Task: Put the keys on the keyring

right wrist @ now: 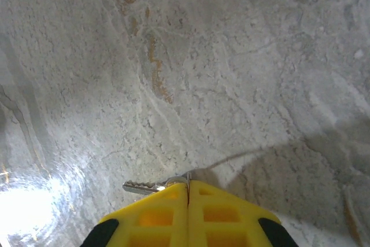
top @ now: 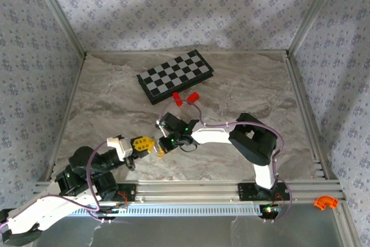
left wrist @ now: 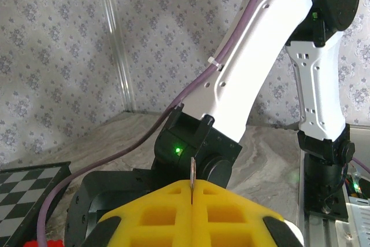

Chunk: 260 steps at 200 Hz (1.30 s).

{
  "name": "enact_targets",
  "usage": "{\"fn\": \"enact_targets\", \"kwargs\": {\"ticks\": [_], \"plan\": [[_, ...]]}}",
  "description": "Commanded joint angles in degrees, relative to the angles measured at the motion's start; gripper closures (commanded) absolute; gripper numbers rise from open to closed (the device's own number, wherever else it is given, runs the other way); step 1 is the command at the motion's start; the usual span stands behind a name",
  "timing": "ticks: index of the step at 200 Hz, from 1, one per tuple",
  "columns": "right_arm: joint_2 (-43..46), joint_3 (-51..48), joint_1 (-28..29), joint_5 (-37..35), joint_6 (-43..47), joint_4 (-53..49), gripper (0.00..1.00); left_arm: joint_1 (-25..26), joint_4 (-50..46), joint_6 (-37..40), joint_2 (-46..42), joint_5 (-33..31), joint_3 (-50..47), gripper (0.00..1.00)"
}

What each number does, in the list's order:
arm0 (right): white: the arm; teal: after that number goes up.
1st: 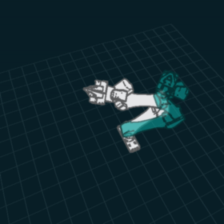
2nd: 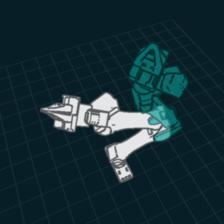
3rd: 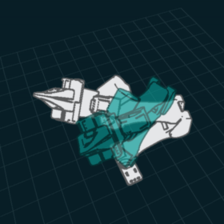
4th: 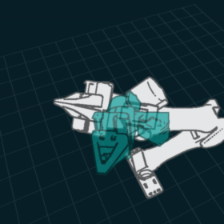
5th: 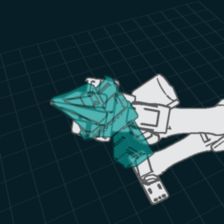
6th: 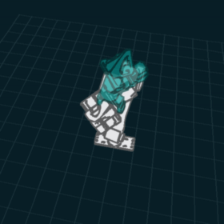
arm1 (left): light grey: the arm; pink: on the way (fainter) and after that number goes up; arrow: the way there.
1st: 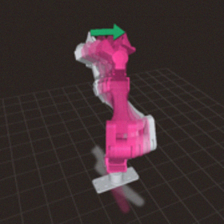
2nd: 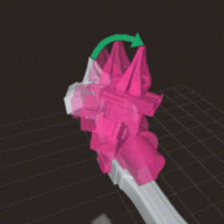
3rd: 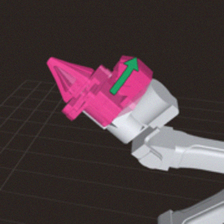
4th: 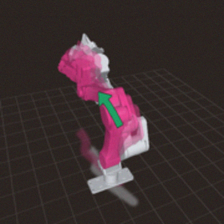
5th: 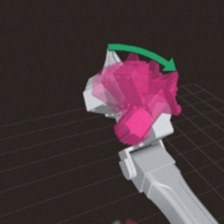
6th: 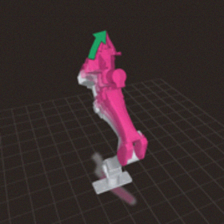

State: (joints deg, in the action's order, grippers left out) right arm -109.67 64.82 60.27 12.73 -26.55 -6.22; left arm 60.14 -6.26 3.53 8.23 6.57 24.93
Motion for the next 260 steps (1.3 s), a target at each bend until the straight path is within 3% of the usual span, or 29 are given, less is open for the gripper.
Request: {"fn": "enact_targets", "kwargs": {"ticks": [1, 67, 139, 260], "plan": [[0.8, 0.0, -0.3, 0.7, -0.4, -0.2, 1.0, 0.4, 3.2, 0.2, -0.7, 0.0, 0.3, 1.0], [13.0, -8.8, -3.4, -4.3, 1.4, -5.2, 1.0, 0.5, 2.6, 0.4, -0.3, -1.1, 0.6, 1.0], [26.2, -17.2, -7.5, -6.1, 5.5, -20.3, 1.0, 0.5, 2.7, 0.4, 0.5, -0.7, 0.6, 1.0], [27.7, -22.0, -9.7, -5.4, 4.6, -28.0, 1.0, 0.5, 2.1, 0.7, 2.9, -1.1, 1.1, 1.0]]}}
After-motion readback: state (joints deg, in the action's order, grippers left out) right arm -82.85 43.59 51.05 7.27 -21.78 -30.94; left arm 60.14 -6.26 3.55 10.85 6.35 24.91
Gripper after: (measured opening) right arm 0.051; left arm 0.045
